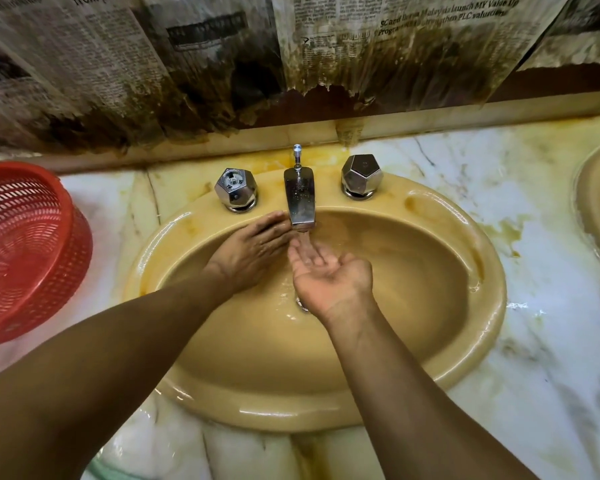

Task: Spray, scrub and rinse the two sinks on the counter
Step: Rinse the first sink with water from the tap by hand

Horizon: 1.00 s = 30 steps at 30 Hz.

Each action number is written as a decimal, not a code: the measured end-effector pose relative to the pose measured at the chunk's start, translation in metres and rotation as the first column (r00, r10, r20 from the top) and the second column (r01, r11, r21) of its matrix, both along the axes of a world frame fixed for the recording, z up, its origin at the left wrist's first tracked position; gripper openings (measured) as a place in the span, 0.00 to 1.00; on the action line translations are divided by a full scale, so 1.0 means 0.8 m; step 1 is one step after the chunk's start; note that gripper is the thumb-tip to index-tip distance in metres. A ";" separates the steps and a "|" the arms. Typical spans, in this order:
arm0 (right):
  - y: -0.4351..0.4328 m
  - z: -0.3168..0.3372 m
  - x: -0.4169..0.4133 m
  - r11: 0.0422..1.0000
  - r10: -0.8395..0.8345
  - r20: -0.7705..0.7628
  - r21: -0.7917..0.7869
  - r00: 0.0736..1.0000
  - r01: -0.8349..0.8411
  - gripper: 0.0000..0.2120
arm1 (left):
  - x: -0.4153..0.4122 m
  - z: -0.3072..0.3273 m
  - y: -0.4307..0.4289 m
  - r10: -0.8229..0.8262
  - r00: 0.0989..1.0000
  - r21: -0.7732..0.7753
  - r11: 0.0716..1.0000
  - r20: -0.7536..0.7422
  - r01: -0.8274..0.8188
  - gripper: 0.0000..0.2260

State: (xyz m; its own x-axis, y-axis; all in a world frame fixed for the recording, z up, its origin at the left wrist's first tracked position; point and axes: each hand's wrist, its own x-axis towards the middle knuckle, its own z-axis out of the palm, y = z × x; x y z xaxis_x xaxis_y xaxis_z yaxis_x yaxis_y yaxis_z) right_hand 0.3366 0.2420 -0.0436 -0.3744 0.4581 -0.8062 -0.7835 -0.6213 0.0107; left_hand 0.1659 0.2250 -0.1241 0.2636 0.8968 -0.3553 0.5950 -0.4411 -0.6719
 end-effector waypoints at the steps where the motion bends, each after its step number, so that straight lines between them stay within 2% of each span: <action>1: 0.003 0.002 0.000 0.999 -0.029 -0.020 0.013 0.999 0.029 0.24 | 0.001 -0.002 -0.006 0.017 0.999 -0.009 1.000 -0.032 -0.017 0.29; 3: 0.001 -0.004 0.001 0.999 -0.028 -0.010 0.033 1.000 0.028 0.24 | 0.002 0.003 -0.019 0.042 0.998 -0.030 0.999 -0.052 -0.044 0.30; 6: -0.011 -0.022 0.000 0.998 0.068 0.061 -0.018 0.996 -0.067 0.25 | -0.015 0.006 -0.041 0.054 0.999 -0.009 0.999 0.008 -0.054 0.33; 8: -0.010 -0.019 -0.002 0.997 0.070 0.070 -0.041 0.995 -0.067 0.25 | -0.029 0.005 -0.057 0.073 0.997 -0.020 0.997 0.028 -0.072 0.34; 11: 0.004 0.002 -0.012 0.989 0.132 -0.013 0.069 0.991 -0.131 0.23 | -0.037 0.002 -0.077 0.129 0.991 -0.096 0.988 0.037 -0.125 0.34; 15: 0.020 -0.003 -0.012 0.939 0.321 0.027 0.121 0.947 -0.322 0.25 | -0.042 0.003 -0.095 0.192 0.975 -0.150 0.973 0.108 -0.175 0.34; 19: 0.022 -0.024 -0.004 0.931 0.345 0.172 0.061 0.923 -0.360 0.23 | -0.049 0.004 -0.114 0.242 0.960 -0.162 0.962 0.139 -0.219 0.35; 23: 0.018 -0.029 -0.002 0.915 0.377 0.119 0.107 0.918 -0.390 0.27 | -0.045 0.009 -0.117 0.265 0.953 -0.176 0.955 0.146 -0.239 0.34; 26: 0.026 -0.031 -0.003 0.930 0.343 0.212 0.061 0.915 -0.363 0.22 | -0.044 0.008 -0.117 0.277 0.942 -0.126 0.958 0.192 -0.256 0.34; 30: 0.017 -0.023 -0.017 0.858 0.455 0.224 0.149 0.862 -0.492 0.24 | -0.040 0.005 -0.118 0.288 0.939 -0.123 0.955 0.189 -0.269 0.34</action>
State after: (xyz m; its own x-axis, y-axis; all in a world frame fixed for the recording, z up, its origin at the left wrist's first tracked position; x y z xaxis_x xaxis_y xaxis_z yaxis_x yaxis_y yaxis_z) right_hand 0.3231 0.2557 -0.0618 -0.4474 0.4153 -0.7921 -0.3712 -0.8920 -0.2581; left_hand 0.1340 0.1308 -0.1198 0.0831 0.9097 -0.4069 0.8219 -0.2935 -0.4882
